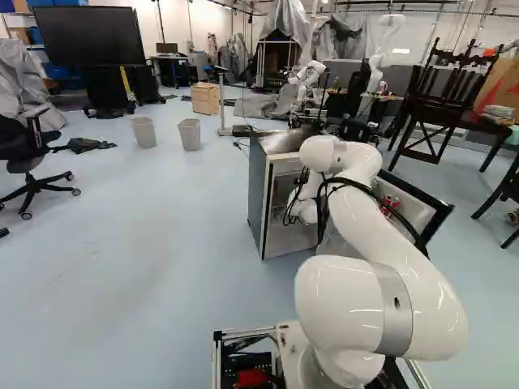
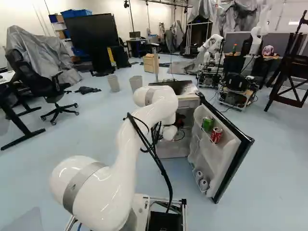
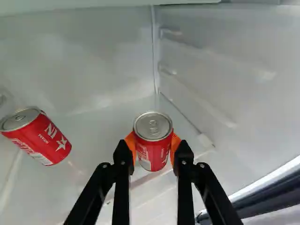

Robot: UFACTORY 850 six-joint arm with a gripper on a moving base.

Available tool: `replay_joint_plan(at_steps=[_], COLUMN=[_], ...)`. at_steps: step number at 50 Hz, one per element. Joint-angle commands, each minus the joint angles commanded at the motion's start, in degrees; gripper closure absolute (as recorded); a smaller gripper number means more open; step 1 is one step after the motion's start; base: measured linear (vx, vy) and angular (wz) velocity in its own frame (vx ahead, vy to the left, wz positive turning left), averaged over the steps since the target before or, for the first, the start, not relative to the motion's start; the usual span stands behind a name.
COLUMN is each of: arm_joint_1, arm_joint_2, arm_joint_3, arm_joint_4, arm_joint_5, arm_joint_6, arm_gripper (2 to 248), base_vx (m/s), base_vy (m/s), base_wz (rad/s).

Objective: Grab a drink from the fridge

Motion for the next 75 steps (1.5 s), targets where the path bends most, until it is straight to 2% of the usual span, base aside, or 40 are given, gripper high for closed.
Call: replay_joint_plan(at_steps=[66, 75], arm_joint_1=[0.2, 0.2], arm_joint_2=[21.2, 23.1], arm_joint_3=[25.5, 28.1], arm_joint_4=[0.0, 0.0], arm_joint_5=[0.0, 0.0], arm_joint_6=[0.0, 0.0], arm_gripper=[156, 156], base_vx=[0.000, 0.000], base_vy=[0.000, 0.000], base_wz=[0.000, 0.000])
